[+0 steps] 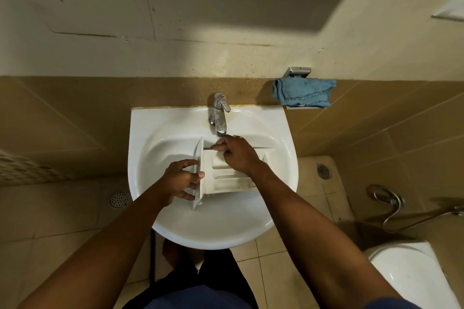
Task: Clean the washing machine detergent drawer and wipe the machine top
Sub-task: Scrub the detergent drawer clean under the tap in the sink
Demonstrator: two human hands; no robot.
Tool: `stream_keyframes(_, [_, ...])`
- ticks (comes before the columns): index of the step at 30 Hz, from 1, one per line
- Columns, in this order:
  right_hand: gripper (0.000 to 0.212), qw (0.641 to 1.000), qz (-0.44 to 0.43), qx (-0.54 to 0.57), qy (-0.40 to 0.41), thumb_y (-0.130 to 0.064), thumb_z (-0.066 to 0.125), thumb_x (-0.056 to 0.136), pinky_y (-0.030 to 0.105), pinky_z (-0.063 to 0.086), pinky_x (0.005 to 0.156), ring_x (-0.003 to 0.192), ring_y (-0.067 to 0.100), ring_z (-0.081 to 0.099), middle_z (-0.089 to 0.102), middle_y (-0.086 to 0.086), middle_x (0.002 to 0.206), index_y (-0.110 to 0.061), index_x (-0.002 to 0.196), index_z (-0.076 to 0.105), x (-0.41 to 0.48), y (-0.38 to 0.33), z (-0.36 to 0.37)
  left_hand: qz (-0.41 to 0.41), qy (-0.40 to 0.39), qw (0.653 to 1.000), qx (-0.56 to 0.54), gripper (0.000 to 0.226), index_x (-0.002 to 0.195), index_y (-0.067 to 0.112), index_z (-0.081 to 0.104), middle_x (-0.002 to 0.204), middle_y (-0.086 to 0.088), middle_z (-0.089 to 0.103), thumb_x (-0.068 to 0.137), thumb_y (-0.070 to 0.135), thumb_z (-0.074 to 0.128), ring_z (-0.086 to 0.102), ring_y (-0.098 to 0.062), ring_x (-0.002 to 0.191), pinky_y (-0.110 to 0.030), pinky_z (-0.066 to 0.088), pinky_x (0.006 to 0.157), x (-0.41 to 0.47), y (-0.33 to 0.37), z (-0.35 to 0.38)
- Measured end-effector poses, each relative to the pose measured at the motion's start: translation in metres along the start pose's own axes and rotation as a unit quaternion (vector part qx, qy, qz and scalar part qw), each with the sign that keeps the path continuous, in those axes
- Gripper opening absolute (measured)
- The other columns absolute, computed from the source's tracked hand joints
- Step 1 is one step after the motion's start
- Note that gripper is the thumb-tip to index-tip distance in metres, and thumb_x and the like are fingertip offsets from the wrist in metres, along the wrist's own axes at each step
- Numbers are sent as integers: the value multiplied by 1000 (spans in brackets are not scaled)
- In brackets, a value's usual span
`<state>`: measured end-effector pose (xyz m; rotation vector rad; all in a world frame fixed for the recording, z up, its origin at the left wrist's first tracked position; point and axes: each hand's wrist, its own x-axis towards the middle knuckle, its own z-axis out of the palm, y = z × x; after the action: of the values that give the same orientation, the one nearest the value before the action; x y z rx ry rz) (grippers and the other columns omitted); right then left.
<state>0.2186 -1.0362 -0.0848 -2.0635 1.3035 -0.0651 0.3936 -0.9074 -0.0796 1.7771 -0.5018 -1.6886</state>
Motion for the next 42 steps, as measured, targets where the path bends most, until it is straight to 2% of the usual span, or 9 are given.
stream_keyframes(6, [32,991,13,135,-5,2,57,87,36,55,96,109,23,70,76,5,114,-7,116,66,0,-35,26,-5,1,1000,2,56,140,20,60,111,-20,72,89,11,79,71,-42,106,-51,64,69,-1,2,-2])
stream_keyframes(13, [45,912,142,376,-76,8,56,90,15,49,60,96,9,65,75,0,118,-8,132,55,-7,-22,11,-4,3,1000,9,57,142,20,59,112,-19,72,89,12,79,72,-38,100,-49,64,68,-4,3,0])
stream_keyframes(20, [45,930,97,343,-88,-6,69,78,27,54,79,100,15,72,77,1,108,-16,121,63,-19,-19,16,-10,-3,1000,9,58,143,20,58,110,-17,72,89,12,79,72,-32,92,-49,65,68,-7,7,0])
stream_keyframes(23, [30,875,156,457,-26,1,73,81,31,53,69,82,27,70,77,13,95,-5,110,67,-12,-16,-1,-8,-16,1000,15,59,143,19,57,112,-18,72,89,11,79,72,-35,96,-49,64,67,-8,8,-3])
stream_keyframes(25, [19,815,214,534,61,12,55,89,39,57,76,76,33,67,73,19,85,1,96,68,0,-19,-6,-5,-18,1000,20,54,138,20,61,111,-19,72,88,11,78,73,-37,98,-50,65,69,-10,9,-3])
stream_keyframes(28, [32,732,242,633,67,13,40,88,46,60,95,96,42,74,73,31,97,18,109,64,14,-27,-6,8,-6,1000,25,42,131,22,66,106,-17,75,90,13,72,75,-36,94,-49,65,69,-12,8,-5])
stream_keyframes(31, [37,668,233,705,40,10,37,89,46,61,93,105,46,71,68,37,116,23,116,59,18,-39,-3,13,2,1000,17,40,129,25,69,104,-13,77,91,13,69,76,-31,89,-44,64,64,-13,4,-11])
stream_keyframes(39, [35,775,209,592,-65,11,37,97,50,50,109,122,40,66,66,32,126,15,124,60,0,-38,14,23,-12,1000,17,29,114,32,72,106,-14,76,92,13,67,75,-32,90,-45,64,67,-13,5,-12])
stream_keyframes(42, [28,791,201,576,-51,16,41,95,50,50,109,122,44,64,67,32,121,10,114,61,6,-41,10,25,-12,999,21,29,118,30,72,106,-13,76,95,14,63,74,-32,91,-43,64,66,-13,3,-18])
